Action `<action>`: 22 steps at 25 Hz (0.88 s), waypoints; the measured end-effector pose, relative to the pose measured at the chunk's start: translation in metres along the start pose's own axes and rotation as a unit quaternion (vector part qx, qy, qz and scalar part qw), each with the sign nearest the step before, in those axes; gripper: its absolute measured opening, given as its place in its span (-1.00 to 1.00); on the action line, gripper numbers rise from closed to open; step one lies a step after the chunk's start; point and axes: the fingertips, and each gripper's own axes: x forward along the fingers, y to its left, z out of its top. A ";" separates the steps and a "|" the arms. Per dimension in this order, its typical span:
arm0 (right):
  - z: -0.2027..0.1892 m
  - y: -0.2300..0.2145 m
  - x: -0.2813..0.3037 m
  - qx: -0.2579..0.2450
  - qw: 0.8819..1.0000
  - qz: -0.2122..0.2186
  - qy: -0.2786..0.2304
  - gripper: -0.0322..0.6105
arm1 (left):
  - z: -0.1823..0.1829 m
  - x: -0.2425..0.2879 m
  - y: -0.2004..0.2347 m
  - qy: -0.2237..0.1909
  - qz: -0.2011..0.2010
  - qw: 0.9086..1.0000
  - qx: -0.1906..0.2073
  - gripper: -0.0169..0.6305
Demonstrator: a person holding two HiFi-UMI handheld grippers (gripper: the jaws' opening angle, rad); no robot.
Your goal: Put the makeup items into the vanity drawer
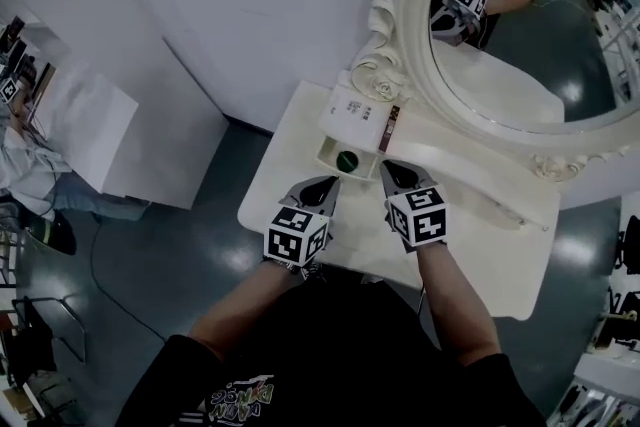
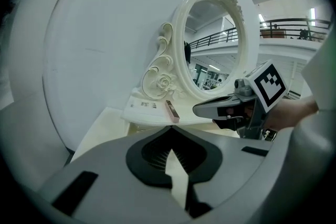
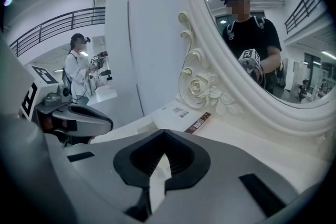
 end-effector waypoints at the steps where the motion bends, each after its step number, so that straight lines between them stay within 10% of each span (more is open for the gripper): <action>1: -0.001 -0.005 -0.006 0.006 1.000 -0.005 -0.004 -0.81 | 0.002 0.002 -0.004 -0.001 -0.004 1.000 0.004 -0.92; 22: -0.065 -0.097 -0.152 0.135 0.978 -0.151 -0.058 -0.81 | 0.011 0.041 -0.113 0.030 -0.113 0.991 0.063 -0.92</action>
